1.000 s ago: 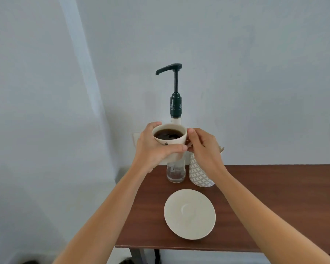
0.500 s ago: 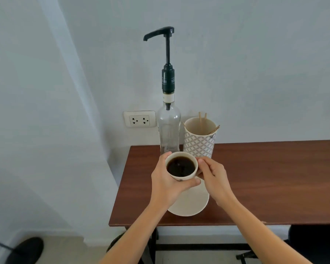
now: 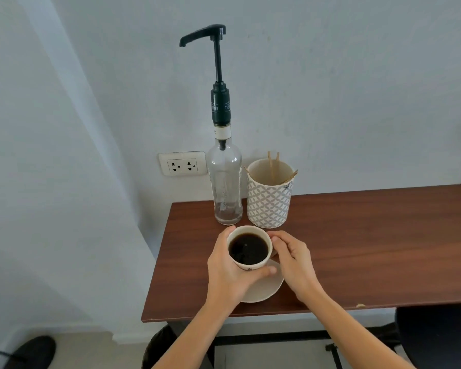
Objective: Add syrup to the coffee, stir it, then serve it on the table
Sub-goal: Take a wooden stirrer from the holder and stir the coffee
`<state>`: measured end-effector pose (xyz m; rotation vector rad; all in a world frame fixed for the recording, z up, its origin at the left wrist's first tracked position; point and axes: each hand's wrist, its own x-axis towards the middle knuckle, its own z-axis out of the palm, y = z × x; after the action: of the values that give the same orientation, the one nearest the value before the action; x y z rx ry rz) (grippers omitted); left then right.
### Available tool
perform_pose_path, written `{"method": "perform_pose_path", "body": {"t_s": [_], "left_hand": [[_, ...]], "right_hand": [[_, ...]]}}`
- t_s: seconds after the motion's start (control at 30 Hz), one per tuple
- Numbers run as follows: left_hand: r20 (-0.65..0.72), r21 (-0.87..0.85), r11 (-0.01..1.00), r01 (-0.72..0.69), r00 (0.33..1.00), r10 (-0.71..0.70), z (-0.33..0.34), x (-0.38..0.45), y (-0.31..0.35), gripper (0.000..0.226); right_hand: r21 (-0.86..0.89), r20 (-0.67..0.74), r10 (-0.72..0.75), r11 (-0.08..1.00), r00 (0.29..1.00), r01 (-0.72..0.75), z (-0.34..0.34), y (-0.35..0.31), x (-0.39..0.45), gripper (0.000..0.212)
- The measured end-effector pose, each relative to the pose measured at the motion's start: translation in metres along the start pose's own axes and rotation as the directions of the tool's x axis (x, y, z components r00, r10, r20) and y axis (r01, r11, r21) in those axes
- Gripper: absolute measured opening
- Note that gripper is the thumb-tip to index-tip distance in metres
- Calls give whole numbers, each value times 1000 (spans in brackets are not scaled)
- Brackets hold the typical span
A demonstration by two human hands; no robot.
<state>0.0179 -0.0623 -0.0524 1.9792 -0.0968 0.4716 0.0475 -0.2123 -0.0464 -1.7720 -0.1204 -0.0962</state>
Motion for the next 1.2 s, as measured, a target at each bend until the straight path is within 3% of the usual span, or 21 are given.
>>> {"method": "perform_pose_path", "body": {"t_s": [0.17, 0.23, 0.3, 0.37, 0.47, 0.53, 0.67, 0.93, 1.03, 1.2], "left_hand": [[63, -7, 999, 37, 997, -36, -3, -1, -2, 103], [88, -13, 998, 66, 994, -64, -7, -2, -2, 111], [107, 15, 997, 77, 991, -78, -9, -4, -3, 110], [118, 31, 994, 103, 987, -106, -12, -7, -4, 104], [116, -17, 991, 135, 984, -132, -14, -11, -13, 94], [132, -42, 990, 133, 983, -127, -12, -13, -17, 93], [142, -58, 990, 125, 983, -116, -11, -14, -18, 90], [140, -41, 990, 136, 982, -129, -9, -15, -24, 91], [140, -35, 989, 145, 980, -139, -9, -15, -27, 92], [156, -30, 985, 170, 974, -163, -10, -16, -29, 97]], "right_hand": [[10, -4, -10, 1000, 1000, 10, -5, 1, 2, 22], [2, -72, -37, 999, 997, 37, -13, -6, 10, 16], [-32, -176, -93, 996, 980, 88, -27, -19, 29, 24], [-133, -194, -173, 980, 966, 149, -46, -36, 56, 40], [-442, 8, -215, 875, 977, 196, -68, -58, 96, 53], [-583, 128, -204, 776, 970, 241, -76, -68, 113, 42], [-641, 226, -236, 695, 945, 326, -87, -86, 127, 12], [-548, 135, -233, 792, 963, 268, -87, -122, 143, 4], [-385, -11, -257, 893, 966, 233, -87, -136, 148, 12], [-89, -271, -542, 837, 795, 541, -93, -186, 97, 20]]}}
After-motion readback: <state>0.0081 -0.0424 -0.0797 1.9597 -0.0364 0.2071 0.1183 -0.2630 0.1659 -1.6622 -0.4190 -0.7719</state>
